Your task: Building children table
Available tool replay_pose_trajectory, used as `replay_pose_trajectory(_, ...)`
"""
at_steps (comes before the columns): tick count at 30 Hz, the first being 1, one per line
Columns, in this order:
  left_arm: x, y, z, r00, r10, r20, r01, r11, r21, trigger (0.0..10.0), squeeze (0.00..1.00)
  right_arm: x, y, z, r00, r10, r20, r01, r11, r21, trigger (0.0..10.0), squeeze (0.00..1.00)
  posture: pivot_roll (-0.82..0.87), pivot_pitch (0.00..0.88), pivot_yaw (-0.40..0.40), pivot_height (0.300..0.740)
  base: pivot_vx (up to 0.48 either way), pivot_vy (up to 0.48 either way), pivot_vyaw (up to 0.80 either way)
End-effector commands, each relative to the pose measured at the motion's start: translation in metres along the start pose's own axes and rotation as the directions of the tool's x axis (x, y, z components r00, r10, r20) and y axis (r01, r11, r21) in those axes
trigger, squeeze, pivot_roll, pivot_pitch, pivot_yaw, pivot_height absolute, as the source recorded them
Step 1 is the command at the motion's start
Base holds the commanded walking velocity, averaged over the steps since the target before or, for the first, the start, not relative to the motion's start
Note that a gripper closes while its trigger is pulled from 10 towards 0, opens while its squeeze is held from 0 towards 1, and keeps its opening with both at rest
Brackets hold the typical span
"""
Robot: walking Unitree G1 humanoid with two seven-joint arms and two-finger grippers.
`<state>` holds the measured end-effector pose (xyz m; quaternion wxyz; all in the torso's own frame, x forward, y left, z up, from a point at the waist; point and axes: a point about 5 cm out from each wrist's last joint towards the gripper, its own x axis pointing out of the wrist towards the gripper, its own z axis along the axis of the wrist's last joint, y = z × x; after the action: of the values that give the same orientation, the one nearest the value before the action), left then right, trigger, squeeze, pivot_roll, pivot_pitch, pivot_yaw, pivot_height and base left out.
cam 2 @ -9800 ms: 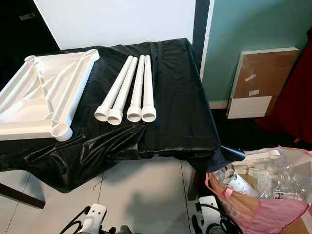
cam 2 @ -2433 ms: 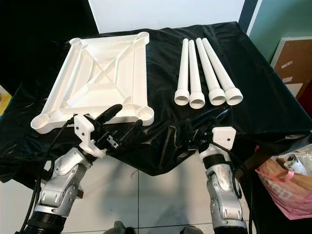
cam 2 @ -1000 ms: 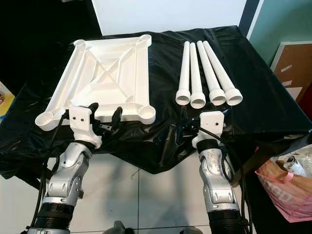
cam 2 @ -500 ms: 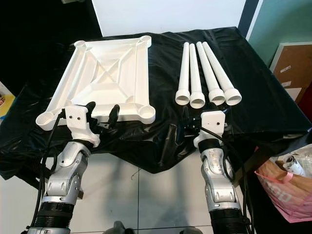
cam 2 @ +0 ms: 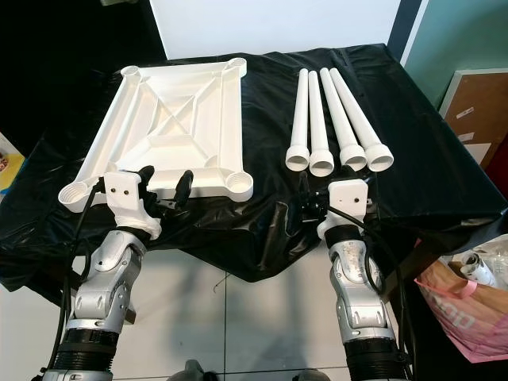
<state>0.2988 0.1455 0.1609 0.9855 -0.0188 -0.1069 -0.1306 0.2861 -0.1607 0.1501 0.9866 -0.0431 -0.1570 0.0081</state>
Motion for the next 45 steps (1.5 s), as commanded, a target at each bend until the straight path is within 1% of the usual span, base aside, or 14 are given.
replay_pose_trajectory(1,0.0007,0.0001,0.0017,1.000,-0.017,-0.001,0.017,1.000,-0.005,10.0,0.00,0.0000,-0.0005,-0.0019,1.000,-0.003,-0.006,0.003,1.000,-0.004,10.0,0.00,0.01,0.051,0.031,0.740,0.000,0.000,0.00)
replay_pose_trajectory(11,0.0009,-0.0002,0.0019,1.000,-0.022,-0.001,0.021,1.000,-0.014,10.0,0.00,0.0008,-0.0021,-0.0020,1.000,-0.008,-0.006,0.008,1.000,-0.010,10.0,0.00,0.01,0.046,0.028,0.740,0.000,0.000,0.00)
replay_pose_trajectory(36,0.0019,0.0001,0.0028,1.000,-0.024,0.001,0.024,0.999,-0.024,10.0,0.00,0.0014,-0.0054,-0.0021,1.000,-0.016,-0.009,0.016,1.000,-0.019,10.0,0.00,0.00,0.048,0.027,0.740,0.255,0.000,0.00)
replay_pose_trajectory(45,0.0010,0.0004,0.0032,1.000,-0.021,0.000,0.021,0.999,-0.024,10.0,0.00,-0.0001,-0.0052,-0.0044,0.999,-0.023,-0.024,0.022,0.999,-0.024,10.0,0.00,0.00,0.053,0.031,0.740,0.236,0.000,0.00)
